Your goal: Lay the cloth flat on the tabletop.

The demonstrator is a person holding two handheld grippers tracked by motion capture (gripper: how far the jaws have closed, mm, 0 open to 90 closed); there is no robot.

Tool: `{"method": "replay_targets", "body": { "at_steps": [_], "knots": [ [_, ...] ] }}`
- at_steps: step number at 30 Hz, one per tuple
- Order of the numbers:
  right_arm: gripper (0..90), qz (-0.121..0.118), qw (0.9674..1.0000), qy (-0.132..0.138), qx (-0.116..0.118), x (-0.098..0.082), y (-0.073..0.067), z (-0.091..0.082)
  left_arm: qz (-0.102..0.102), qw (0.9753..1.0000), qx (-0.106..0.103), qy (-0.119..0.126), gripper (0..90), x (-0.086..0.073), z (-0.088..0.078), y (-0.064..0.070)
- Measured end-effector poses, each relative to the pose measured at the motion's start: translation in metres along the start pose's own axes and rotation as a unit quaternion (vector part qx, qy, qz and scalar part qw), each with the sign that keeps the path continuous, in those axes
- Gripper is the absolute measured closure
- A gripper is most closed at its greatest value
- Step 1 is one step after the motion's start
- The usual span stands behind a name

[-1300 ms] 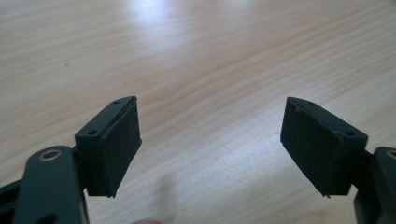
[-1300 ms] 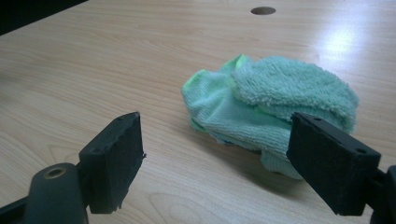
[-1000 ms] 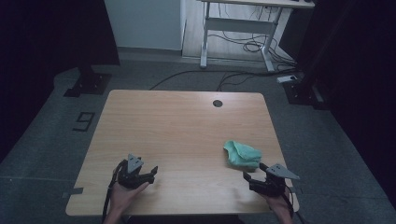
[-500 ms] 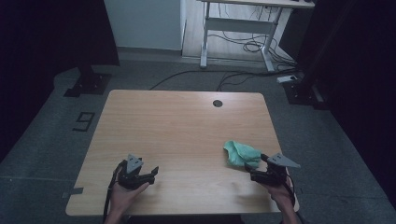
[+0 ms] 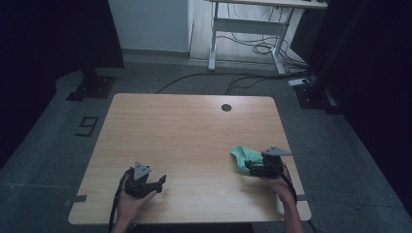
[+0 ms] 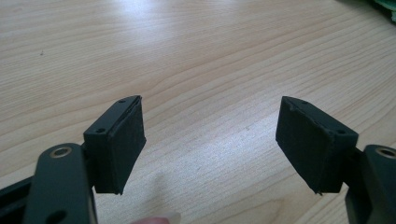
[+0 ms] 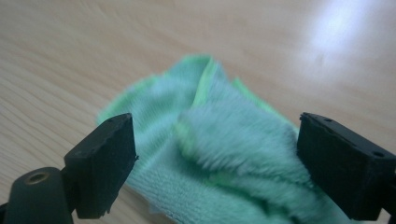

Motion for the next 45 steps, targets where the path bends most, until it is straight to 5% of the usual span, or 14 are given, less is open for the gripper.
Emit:
{"method": "replay_targets", "body": {
  "at_steps": [6, 10, 12, 13, 16, 22, 26, 32, 36, 45],
  "knots": [
    [14.5, 0.013, 0.9995, -0.023, -0.019, -0.009, 0.004, 0.017, -0.005, 1.0000, 0.000, 0.000, 23.8, -0.001, 0.000, -0.002],
    [25.8, 0.020, 0.9991, -0.020, -0.030, -0.013, 0.010, 0.019, -0.003, 1.0000, 0.001, -0.001, 23.9, -0.002, 0.000, -0.003],
    [34.4, 0.015, 0.9989, -0.018, -0.040, -0.013, 0.011, 0.017, -0.003, 1.0000, 0.001, -0.002, 24.0, -0.002, 0.000, -0.003],
    [49.0, 0.021, 0.9982, -0.011, -0.055, -0.014, 0.014, 0.015, -0.003, 1.0000, 0.002, -0.003, 24.1, -0.002, 0.000, -0.004],
    [59.1, 0.045, 0.9978, -0.006, -0.049, -0.013, 0.020, 0.012, -0.003, 1.0000, 0.003, -0.001, 24.4, -0.002, -0.002, -0.004],
    [64.1, 0.038, 0.9985, -0.001, -0.040, -0.012, 0.019, 0.007, -0.005, 1.0000, 0.007, 0.005, 25.0, 0.000, -0.004, -0.006],
    [65.6, 0.061, 0.9978, 0.027, -0.006, -0.005, 0.017, -0.002, -0.006, 0.9999, 0.007, 0.008, 25.3, 0.000, -0.005, -0.007],
    [66.2, 0.062, 0.9942, 0.078, 0.040, 0.014, -0.001, -0.026, -0.006, 0.9999, 0.008, 0.013, 25.4, 0.003, -0.009, -0.007],
    [66.2, 0.029, 0.9916, 0.101, 0.075, 0.029, -0.032, -0.040, -0.006, 0.9998, 0.007, 0.018, 25.6, 0.005, -0.012, -0.007],
    [66.0, -0.004, 0.9885, 0.101, 0.112, 0.042, -0.076, -0.029, -0.003, 0.9997, 0.004, 0.024, 26.9, 0.008, -0.015, -0.007]
  ]
}}
Point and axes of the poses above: each handheld gripper's, and its own axes: z roughly forward along the jaws, x roughly out of its top, y roughly to its right, the point moved 4 cm from there along z, roughly forward along the jaws, and after that the axes turned 7 degrees about z, right-handed, at the moved point
